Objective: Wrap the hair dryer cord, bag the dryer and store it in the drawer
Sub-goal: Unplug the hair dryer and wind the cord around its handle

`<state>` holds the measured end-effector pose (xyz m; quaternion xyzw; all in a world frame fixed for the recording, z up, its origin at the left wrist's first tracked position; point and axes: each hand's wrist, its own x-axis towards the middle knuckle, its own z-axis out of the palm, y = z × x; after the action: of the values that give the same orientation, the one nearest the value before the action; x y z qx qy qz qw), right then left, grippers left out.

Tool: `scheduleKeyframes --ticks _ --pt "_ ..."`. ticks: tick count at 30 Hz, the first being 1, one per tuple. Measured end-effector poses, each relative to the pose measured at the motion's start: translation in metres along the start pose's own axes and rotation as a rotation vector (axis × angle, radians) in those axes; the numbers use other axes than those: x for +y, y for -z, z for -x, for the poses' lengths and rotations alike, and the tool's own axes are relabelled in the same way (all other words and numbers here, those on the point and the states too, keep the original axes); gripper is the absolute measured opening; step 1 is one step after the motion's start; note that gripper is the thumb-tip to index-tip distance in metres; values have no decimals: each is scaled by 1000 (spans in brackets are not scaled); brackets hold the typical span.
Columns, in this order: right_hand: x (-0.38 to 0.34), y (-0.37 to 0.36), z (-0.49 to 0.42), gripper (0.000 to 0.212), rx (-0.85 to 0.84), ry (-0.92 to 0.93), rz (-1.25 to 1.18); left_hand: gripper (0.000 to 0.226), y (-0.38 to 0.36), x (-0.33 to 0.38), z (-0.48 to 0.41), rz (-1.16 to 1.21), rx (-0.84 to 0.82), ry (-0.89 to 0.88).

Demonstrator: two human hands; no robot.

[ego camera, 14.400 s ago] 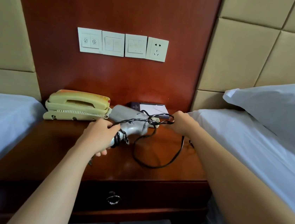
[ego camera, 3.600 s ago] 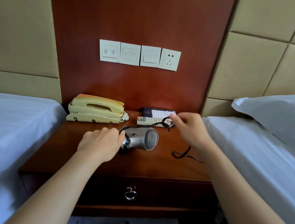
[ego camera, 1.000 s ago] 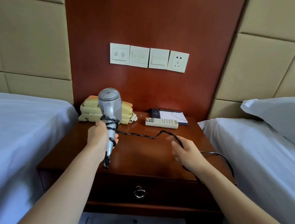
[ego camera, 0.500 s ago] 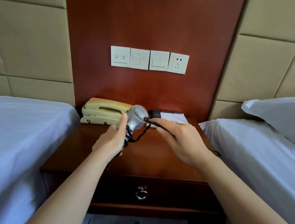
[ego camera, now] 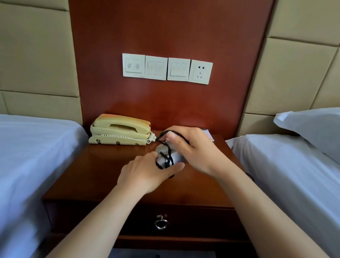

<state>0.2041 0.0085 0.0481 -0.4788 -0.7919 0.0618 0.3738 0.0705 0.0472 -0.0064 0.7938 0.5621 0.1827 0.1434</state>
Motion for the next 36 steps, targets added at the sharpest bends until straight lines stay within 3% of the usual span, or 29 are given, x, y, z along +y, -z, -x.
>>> scheduleKeyframes --ticks 4,10,13,17,22,24,26,29,33,36 --pt "-1 3 -1 28 -28 0 -14 68 -3 -3 0 -2 19 -10" --pt "5 13 0 27 11 12 75 53 -3 -3 0 -38 4 -50" --pt "21 25 -1 40 107 -44 222 44 0 -4 3 -59 -13 -66" --pt "44 35 7 54 89 -202 200 35 10 -6 7 -11 -61 -67" --pt "70 47 18 63 -168 -343 -273 34 22 -11 13 278 -227 -84" --pt "76 52 19 48 -204 -363 -349 26 24 -11 16 416 -317 -46" --pt "83 53 19 35 -163 -383 -367 23 24 -8 21 477 -389 -33" --pt "100 43 24 35 -133 -450 -385 28 24 -3 23 615 -474 -38" --pt "122 27 34 31 -129 -541 -366 37 9 -7 -3 690 -314 82" --pt "122 14 40 38 -152 -531 -282 44 8 -5 -6 1192 -388 79"
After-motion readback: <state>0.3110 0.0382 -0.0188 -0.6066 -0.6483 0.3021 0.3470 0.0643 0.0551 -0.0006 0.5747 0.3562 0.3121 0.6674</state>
